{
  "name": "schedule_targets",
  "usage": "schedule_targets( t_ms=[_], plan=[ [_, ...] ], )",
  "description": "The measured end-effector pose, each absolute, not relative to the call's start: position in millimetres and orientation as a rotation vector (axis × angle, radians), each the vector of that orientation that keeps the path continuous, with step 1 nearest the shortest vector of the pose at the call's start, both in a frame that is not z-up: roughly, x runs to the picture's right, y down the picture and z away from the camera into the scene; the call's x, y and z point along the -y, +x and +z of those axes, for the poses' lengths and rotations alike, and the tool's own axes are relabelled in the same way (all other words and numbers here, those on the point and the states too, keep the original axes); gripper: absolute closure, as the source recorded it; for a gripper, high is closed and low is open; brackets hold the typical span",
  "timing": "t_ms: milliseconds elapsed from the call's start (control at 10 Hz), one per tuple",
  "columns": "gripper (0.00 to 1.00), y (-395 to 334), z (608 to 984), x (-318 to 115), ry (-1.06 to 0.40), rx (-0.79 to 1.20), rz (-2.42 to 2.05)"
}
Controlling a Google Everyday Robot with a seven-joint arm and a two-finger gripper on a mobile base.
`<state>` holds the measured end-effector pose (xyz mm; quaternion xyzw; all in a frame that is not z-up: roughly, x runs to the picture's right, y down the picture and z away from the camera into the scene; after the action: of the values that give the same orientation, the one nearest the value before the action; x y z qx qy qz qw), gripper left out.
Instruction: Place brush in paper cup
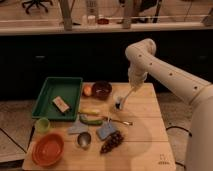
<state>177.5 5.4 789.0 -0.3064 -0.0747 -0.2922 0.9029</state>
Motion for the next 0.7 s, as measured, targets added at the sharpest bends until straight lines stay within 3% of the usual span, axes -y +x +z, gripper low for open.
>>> schedule_targets(
  t_ms=[700],
  plan=[
    [1.00, 153.0, 794.8, -14.4, -0.659, 0.315, -0.641]
  ],
)
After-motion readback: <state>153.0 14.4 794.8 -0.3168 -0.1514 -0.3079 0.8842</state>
